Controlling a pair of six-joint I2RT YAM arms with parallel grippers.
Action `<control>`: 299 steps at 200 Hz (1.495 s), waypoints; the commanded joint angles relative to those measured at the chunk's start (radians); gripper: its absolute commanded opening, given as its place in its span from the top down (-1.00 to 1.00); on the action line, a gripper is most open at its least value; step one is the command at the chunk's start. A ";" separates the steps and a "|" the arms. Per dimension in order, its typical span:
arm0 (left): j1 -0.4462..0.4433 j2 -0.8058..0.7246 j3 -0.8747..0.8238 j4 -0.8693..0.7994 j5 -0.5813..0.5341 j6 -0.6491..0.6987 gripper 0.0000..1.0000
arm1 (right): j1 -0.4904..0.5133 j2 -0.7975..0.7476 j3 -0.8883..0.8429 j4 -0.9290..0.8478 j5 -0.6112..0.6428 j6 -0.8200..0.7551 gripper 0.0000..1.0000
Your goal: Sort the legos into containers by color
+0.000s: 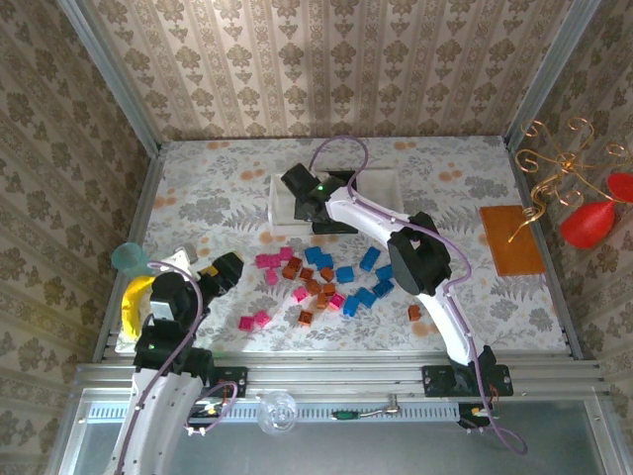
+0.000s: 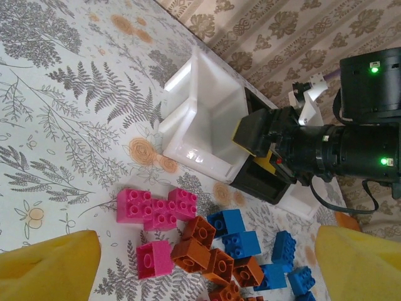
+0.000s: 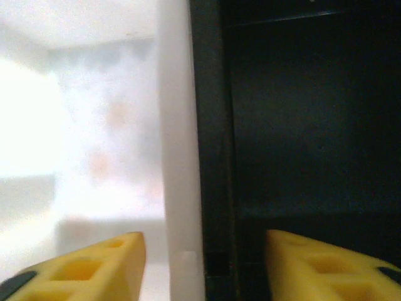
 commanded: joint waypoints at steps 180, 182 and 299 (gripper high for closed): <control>-0.224 0.059 -0.094 0.146 0.004 -0.002 -0.99 | 0.017 -1.362 -1.475 -0.170 -0.061 0.137 -0.44; -0.226 0.062 -0.095 0.148 0.004 -0.002 -0.99 | 0.017 -1.354 -1.476 -0.166 -0.062 0.132 -0.44; -0.283 0.088 -0.101 0.142 -0.008 -0.013 -0.92 | -0.047 -1.088 -1.447 0.021 -0.123 0.010 0.20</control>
